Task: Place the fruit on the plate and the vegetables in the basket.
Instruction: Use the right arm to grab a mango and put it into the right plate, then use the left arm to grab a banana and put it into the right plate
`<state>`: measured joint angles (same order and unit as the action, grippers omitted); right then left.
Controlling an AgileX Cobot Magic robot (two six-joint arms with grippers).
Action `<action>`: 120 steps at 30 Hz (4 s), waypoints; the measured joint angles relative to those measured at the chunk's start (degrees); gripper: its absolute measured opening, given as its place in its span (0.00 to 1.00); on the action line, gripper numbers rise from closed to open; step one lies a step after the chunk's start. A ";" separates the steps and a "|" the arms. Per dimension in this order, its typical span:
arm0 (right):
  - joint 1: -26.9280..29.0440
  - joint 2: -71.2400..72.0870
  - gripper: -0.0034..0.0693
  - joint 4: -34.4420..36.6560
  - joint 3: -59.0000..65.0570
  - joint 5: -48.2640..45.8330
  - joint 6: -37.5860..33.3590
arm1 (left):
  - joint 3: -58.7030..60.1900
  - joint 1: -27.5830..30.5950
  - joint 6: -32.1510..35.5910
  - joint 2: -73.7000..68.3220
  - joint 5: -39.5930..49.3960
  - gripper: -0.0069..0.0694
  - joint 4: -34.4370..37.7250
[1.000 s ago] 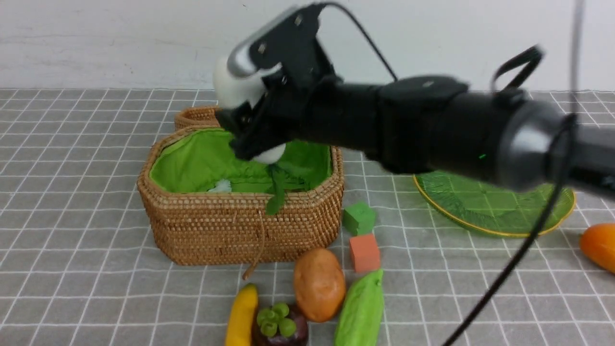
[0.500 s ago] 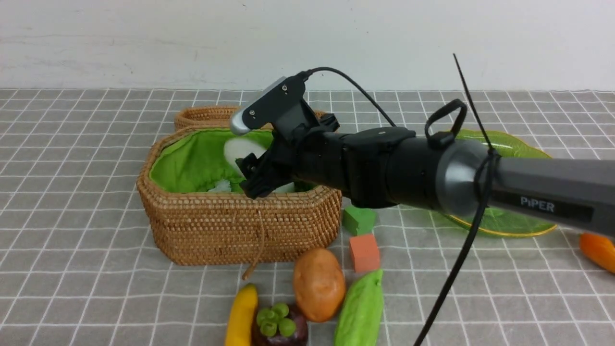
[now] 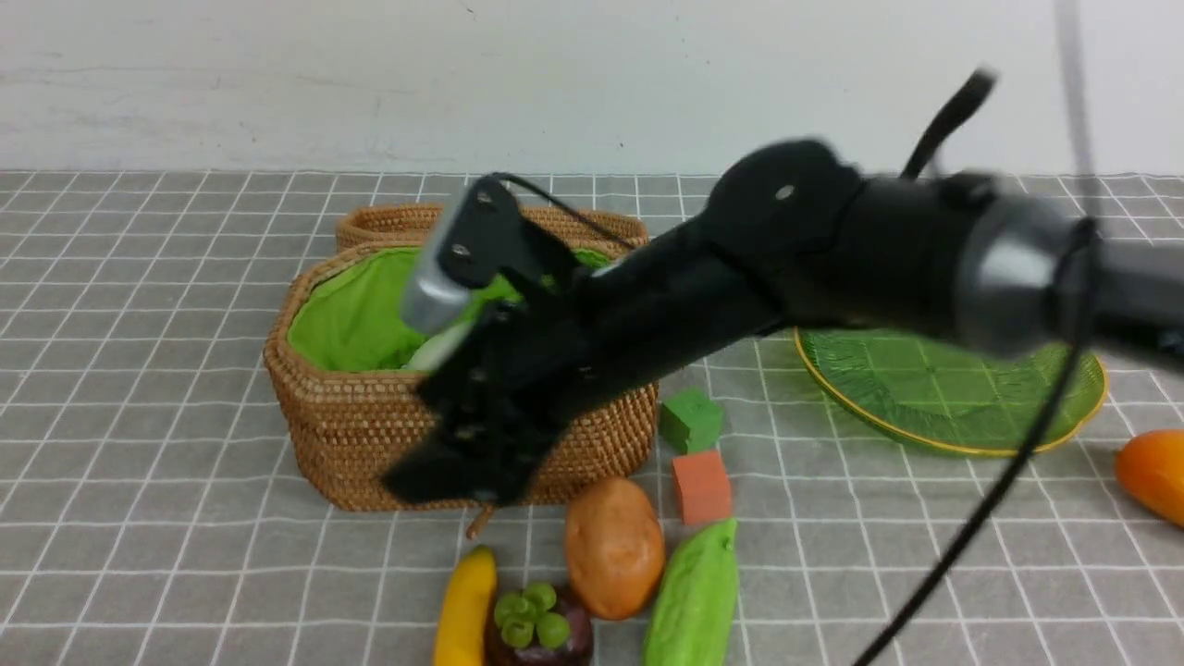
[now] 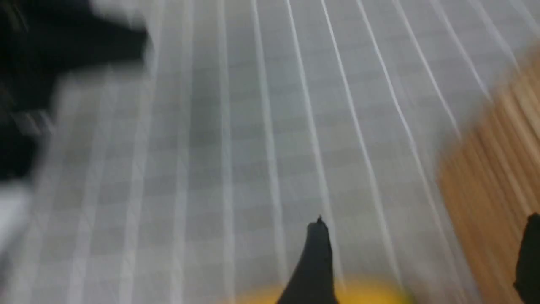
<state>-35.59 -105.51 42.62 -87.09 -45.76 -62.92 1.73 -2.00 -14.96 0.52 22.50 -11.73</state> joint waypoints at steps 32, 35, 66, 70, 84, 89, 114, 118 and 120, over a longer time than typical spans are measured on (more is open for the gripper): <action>53.11 0.59 0.94 -37.62 13.09 1.11 30.04 | 0.00 0.00 0.00 0.00 0.00 0.40 0.00; 53.16 -4.03 0.95 -39.78 13.09 1.06 30.04 | 0.00 0.00 0.00 0.00 0.00 0.40 0.00; 43.87 3.58 0.73 4.43 10.99 20.38 9.13 | 0.00 0.00 0.00 0.00 0.00 0.40 0.00; 39.81 -3.37 0.73 5.63 10.99 28.43 1.49 | 0.00 0.00 0.00 0.00 0.00 0.40 0.00; 39.55 1.29 0.80 5.50 11.27 17.49 5.47 | 0.00 0.00 0.00 0.00 0.00 0.40 0.00; 39.66 12.65 0.38 3.21 11.32 -2.28 4.42 | 0.00 0.00 0.00 0.00 0.00 0.40 0.00; 39.61 56.02 0.03 -20.63 25.73 -21.40 35.76 | 0.00 0.00 0.00 0.00 0.00 0.40 0.00; 39.75 57.10 0.03 -20.63 25.85 -23.59 35.88 | 0.00 0.00 0.00 0.00 0.00 0.40 0.00; 40.07 57.32 0.03 -20.63 25.93 -24.05 35.88 | 0.00 0.00 0.00 0.00 0.00 0.40 0.00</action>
<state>4.48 -48.19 22.00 -61.16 -69.81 -27.04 1.73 -2.00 -14.96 0.52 22.50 -11.73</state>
